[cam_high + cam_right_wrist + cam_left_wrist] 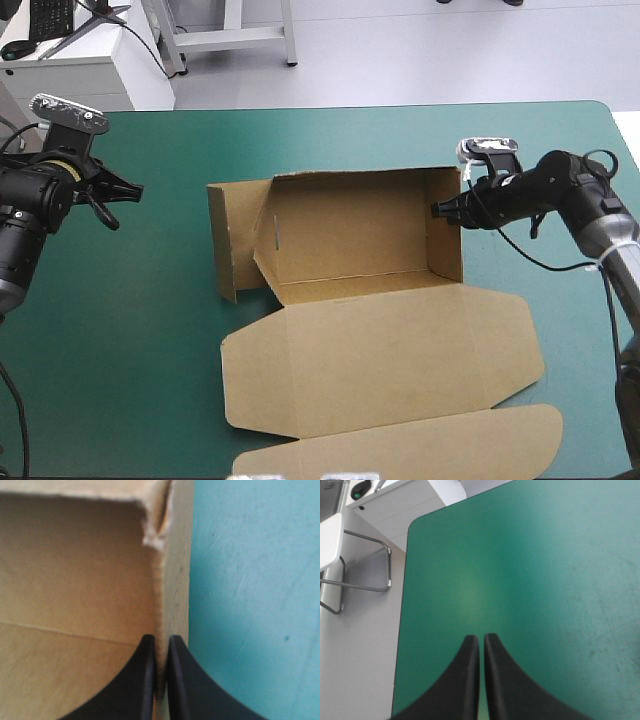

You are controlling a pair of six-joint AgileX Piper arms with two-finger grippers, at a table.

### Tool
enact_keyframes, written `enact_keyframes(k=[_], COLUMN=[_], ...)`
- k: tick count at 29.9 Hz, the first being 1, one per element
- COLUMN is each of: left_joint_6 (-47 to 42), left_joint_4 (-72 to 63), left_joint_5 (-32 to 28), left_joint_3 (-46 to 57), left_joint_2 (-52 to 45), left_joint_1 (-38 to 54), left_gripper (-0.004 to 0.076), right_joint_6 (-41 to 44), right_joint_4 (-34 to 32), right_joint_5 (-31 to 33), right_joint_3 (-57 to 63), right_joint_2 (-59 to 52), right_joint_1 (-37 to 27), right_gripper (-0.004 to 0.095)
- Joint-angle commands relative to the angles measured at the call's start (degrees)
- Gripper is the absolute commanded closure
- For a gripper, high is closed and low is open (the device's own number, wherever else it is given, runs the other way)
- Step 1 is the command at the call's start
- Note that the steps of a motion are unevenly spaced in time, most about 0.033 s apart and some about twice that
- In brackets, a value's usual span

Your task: Fold the box

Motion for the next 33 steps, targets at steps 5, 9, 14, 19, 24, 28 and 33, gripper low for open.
enact_keyframes(k=[5,9,14,19,24,28,33], left_joint_6=[2.4,3.5,3.5,3.5,3.6,3.6,3.6], left_joint_4=[-2.9,-3.4,-2.8,-2.7,-2.8,-2.8,-2.9], left_joint_5=[-0.3,0.1,0.3,0.4,0.7,1.4,1.6], left_joint_3=[-1.1,-1.1,-1.1,-1.1,-1.1,-1.1,-1.1], left_joint_2=[-0.1,-0.1,-0.1,-0.1,-0.1,-0.1,-0.1], left_joint_1=[0.0,0.0,0.0,0.0,0.0,0.0,0.0], left_gripper=[0.071,0.071,0.071,0.071,0.071,0.0711,0.0711], right_joint_6=[0.6,2.2,6.5,9.6,13.0,13.4,14.0], right_joint_4=[-0.6,-1.5,-5.1,-9.7,-8.3,-6.5,-7.6], right_joint_5=[0.7,4.9,11.5,19.2,19.2,19.2,19.2], right_joint_3=[-11.4,-18.6,-27.7,-34.7,-35.8,-35.8,-35.8], right_joint_2=[7.0,9.9,12.4,12.8,11.4,11.6,14.4], right_joint_1=[-0.1,-0.1,-0.1,-0.1,-0.1,0.7,2.2], right_gripper=[0.0796,0.0557,0.0342,0.0336,0.0336,0.0336,0.0337])
